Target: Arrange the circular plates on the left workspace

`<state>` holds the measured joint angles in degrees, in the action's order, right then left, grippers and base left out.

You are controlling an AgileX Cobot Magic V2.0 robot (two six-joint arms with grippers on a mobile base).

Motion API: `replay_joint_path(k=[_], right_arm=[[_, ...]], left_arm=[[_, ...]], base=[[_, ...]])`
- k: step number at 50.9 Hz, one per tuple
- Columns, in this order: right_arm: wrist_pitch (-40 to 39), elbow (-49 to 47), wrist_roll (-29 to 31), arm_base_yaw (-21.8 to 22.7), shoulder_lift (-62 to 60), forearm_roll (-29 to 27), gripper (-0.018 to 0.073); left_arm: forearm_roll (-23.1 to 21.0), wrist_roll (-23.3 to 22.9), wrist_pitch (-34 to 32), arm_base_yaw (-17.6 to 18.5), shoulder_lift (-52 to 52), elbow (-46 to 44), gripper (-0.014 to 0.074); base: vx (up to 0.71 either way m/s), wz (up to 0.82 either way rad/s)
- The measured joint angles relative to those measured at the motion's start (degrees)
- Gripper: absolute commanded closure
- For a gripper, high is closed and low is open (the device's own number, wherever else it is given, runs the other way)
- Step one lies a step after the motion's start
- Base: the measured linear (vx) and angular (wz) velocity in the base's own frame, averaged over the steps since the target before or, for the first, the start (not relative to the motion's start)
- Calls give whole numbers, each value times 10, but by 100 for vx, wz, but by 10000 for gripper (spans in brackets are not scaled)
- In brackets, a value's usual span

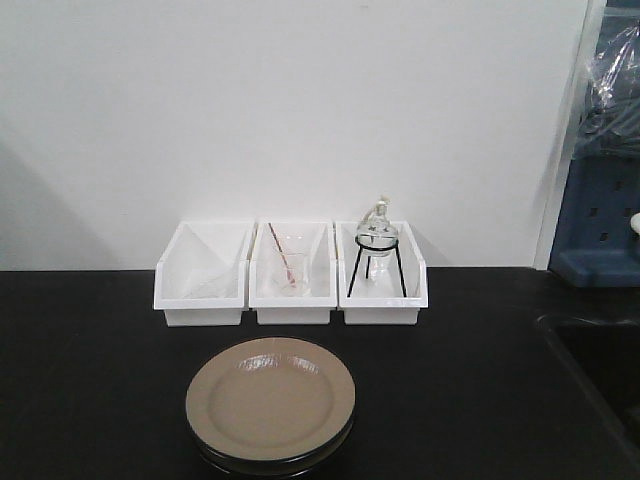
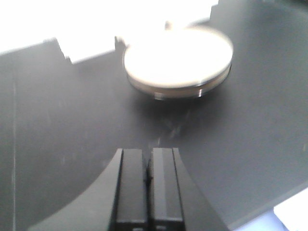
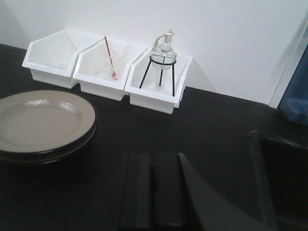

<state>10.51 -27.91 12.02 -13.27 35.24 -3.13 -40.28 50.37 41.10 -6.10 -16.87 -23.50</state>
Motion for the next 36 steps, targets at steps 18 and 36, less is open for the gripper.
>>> replay_joint_path(k=[18, 36], right_arm=[[-53, 51, 0, 0, -42, -3, 563], [-53, 52, 0, 0, -42, -4, 563]], left_arm=[[-12, 0, -18, 0, 21, 11, 597], [-12, 0, -6, 0, 21, 11, 597]], base=[[0, 0], [0, 0]])
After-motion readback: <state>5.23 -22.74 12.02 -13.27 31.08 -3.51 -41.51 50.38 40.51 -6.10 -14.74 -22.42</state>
